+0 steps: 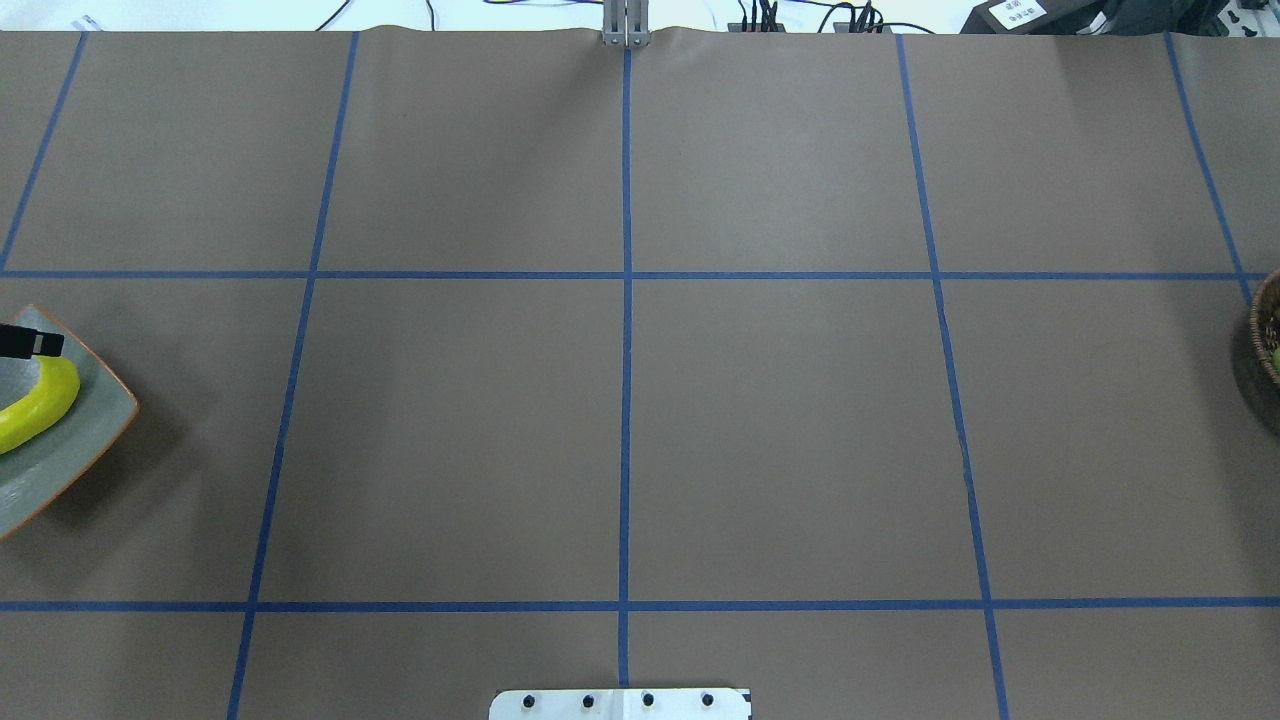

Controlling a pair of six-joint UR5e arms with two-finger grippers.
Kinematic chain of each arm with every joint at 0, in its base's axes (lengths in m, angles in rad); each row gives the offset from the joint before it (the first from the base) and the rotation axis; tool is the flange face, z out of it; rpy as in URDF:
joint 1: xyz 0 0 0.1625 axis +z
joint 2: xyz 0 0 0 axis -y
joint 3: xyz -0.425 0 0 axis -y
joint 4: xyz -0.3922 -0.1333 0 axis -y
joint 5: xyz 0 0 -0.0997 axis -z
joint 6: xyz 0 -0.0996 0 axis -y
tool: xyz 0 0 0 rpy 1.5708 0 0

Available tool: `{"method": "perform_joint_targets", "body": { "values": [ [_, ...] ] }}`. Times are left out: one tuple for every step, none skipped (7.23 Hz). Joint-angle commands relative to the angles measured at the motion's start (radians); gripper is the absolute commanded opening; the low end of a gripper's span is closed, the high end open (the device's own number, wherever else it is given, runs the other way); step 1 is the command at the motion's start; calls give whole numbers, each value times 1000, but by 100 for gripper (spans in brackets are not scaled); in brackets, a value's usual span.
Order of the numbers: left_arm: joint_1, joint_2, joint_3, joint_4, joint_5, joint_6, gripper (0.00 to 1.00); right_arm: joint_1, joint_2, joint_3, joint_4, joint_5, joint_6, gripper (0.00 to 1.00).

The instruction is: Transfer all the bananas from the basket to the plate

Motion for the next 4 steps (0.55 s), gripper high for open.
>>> {"method": "perform_joint_targets", "body": {
  "values": [
    [2, -47, -2, -1, 2, -10, 100, -22, 69, 39, -26, 103, 227, 0],
    [3, -98, 0, 4, 1, -52, 100, -66, 83, 79, -24, 131, 326, 0],
    [6, -183, 0, -4, -1, -145, 100, -129, 93, 132, -23, 138, 472, 0],
    [8, -267, -2, -3, -10, -222, 100, -195, 97, 189, -21, 136, 598, 0]
  ]
}}
